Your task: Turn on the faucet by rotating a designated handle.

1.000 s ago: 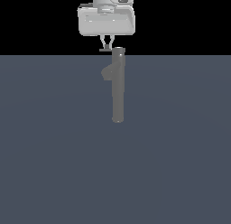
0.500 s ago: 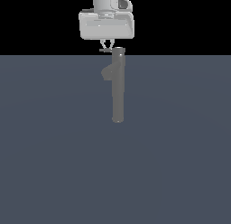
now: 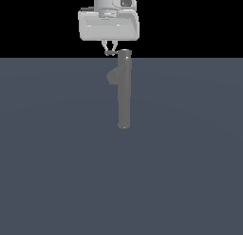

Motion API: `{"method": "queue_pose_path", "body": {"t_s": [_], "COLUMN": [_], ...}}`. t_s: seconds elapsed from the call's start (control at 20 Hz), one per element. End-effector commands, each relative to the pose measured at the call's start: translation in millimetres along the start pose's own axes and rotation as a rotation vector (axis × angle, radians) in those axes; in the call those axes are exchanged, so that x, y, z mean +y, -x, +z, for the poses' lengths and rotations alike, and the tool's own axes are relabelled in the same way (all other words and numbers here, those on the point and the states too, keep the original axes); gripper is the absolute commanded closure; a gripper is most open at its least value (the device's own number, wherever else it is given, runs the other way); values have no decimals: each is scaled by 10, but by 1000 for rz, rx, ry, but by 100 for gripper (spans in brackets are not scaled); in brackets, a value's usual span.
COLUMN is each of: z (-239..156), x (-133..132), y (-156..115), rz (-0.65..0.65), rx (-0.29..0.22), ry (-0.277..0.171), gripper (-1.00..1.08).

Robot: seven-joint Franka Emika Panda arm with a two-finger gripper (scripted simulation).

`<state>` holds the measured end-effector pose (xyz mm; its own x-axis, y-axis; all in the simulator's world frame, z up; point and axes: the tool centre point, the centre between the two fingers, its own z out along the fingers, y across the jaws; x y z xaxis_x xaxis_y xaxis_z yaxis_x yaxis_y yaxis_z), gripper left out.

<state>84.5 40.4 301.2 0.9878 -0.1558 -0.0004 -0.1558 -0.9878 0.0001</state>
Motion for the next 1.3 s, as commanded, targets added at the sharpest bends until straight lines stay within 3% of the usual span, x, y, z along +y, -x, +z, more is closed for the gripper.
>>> {"method": "queue_pose_path", "body": {"t_s": [0.0, 0.2, 0.3, 1.25], "z": [0, 1, -1, 0], "x": [-21, -57, -6, 160], "y": [73, 189, 111, 626], "rz": [0, 0, 7, 1], "rx": [0, 0, 10, 1], "ry": [0, 0, 0, 0], "gripper": [108, 108, 108, 108]}}
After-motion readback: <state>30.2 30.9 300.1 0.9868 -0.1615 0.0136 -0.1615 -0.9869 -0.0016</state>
